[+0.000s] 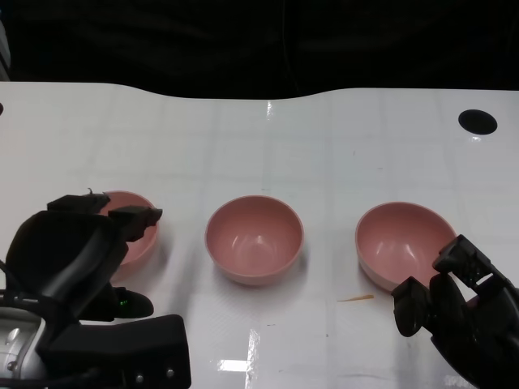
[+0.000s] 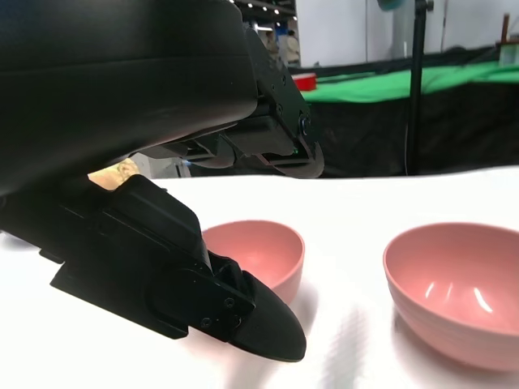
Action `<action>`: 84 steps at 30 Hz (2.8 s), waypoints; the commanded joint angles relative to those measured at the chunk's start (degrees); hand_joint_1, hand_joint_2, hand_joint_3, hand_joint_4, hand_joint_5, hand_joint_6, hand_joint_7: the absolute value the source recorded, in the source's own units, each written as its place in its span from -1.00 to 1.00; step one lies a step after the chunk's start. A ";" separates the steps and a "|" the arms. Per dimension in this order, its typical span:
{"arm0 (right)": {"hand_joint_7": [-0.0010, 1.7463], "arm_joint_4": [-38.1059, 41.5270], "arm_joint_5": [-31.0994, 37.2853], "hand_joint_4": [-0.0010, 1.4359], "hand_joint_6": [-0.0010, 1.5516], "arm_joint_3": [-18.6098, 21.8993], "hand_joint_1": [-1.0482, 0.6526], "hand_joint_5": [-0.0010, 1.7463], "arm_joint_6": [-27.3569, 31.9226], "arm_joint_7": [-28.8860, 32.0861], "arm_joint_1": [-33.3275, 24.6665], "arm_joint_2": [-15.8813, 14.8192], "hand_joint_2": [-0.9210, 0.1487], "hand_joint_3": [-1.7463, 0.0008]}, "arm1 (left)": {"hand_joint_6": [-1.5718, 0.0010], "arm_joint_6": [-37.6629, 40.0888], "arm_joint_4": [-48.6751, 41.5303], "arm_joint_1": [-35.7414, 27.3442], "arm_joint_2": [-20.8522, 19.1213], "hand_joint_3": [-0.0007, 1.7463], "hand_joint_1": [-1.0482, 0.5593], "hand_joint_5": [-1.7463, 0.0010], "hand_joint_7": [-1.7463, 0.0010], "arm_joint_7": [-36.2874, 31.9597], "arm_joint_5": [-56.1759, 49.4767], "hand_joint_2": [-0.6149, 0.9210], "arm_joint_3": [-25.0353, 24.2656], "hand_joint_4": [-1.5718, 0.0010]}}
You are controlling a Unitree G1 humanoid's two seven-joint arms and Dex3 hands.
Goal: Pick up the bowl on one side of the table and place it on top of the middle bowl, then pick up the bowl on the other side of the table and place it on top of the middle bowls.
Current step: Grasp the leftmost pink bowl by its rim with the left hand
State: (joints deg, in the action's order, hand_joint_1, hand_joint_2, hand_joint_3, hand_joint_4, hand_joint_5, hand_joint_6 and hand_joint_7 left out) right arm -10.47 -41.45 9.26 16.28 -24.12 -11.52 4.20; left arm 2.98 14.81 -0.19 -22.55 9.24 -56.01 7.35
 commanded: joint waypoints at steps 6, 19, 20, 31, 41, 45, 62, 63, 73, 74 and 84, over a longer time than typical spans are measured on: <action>0.61 0.31 0.01 0.13 0.05 0.54 0.17 1.00 -0.70 -0.47 -0.24 -0.71 -0.25 -0.35 | 0.25 1.67 -1.74 1.29 -1.96 -0.98 -0.73 0.98 0.99 0.02 -0.83 0.87 1.20 0.41; 0.65 -0.05 -0.01 0.13 0.03 0.52 0.18 1.00 -0.46 -0.32 -0.35 -0.89 -0.24 -0.37 | 0.24 1.48 -8.08 4.29 -3.86 -0.98 -0.75 0.99 1.00 -1.05 -0.10 0.98 2.10 0.40; 0.65 -0.01 -0.08 0.13 0.03 0.51 0.18 1.00 -0.42 -0.47 -0.33 -0.93 -0.24 -0.38 | 0.24 1.49 -8.11 4.31 -3.91 -0.98 -0.74 0.99 1.00 -1.10 -0.08 0.99 2.14 0.40; 0.67 0.03 0.17 0.13 0.02 0.40 0.17 1.00 -0.91 -0.55 -0.43 -0.78 -0.23 -0.38 | 0.24 2.20 -8.09 4.57 -4.08 -0.98 -0.72 1.00 1.00 -0.91 0.09 1.00 2.36 0.39; 0.69 -0.12 0.02 0.12 0.01 0.44 0.17 1.00 -0.47 -0.26 -0.53 -0.87 -0.22 -0.39 | 0.19 -0.50 -14.42 8.25 -4.60 -0.99 -0.68 0.99 0.98 -2.93 1.79 0.99 3.47 0.36; 0.68 -0.22 -0.05 0.14 0.01 0.37 0.16 1.00 -0.30 0.05 -0.64 -0.72 -0.24 -0.39 | 0.17 -2.38 -20.83 11.70 -4.80 -0.95 -0.69 0.98 0.99 -4.54 2.51 1.00 5.38 0.33; 0.65 0.22 -0.62 0.12 0.02 0.57 0.18 1.00 -0.21 -1.08 -0.66 -1.20 -0.23 -0.38 | 0.14 -2.62 -30.58 16.44 -3.90 -0.91 -0.63 0.98 0.99 -7.92 4.61 1.00 10.01 0.29; 0.65 0.23 -0.75 0.12 0.02 0.64 0.18 1.00 -0.02 -0.99 -0.65 -1.19 -0.24 -0.38 | 0.14 -2.83 -31.48 16.81 -3.90 -0.91 -0.63 0.98 0.99 -8.23 4.75 1.00 10.30 0.29; 0.63 -0.32 -0.05 0.12 0.04 0.32 0.16 1.00 -0.81 -0.54 -1.16 -0.70 -0.24 -0.36 | 0.14 -2.89 -39.33 20.49 -3.53 -0.85 -0.58 0.99 0.99 -9.44 5.17 1.00 13.50 0.28; 0.62 -0.34 -0.06 0.12 0.04 0.30 0.16 1.00 -0.85 -0.55 -1.20 -0.67 -0.25 -0.36 | 0.13 -2.94 -39.72 20.63 -3.48 -0.85 -0.57 0.99 0.99 -9.76 5.19 1.00 13.67 0.28; 0.62 -0.16 -0.40 0.12 0.03 0.53 0.17 1.00 -0.63 -0.97 -1.22 -0.97 -0.27 -0.35 | 0.13 -3.18 -42.55 21.69 -3.42 -0.84 -0.41 0.98 0.99 -9.72 6.65 1.00 14.92 0.23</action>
State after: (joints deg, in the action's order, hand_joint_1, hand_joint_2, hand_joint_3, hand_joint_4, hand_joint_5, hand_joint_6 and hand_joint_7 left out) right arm -10.53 -41.49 9.20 16.04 -24.75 -12.44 4.00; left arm -0.46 -26.82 20.45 -25.19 -0.71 -49.62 22.17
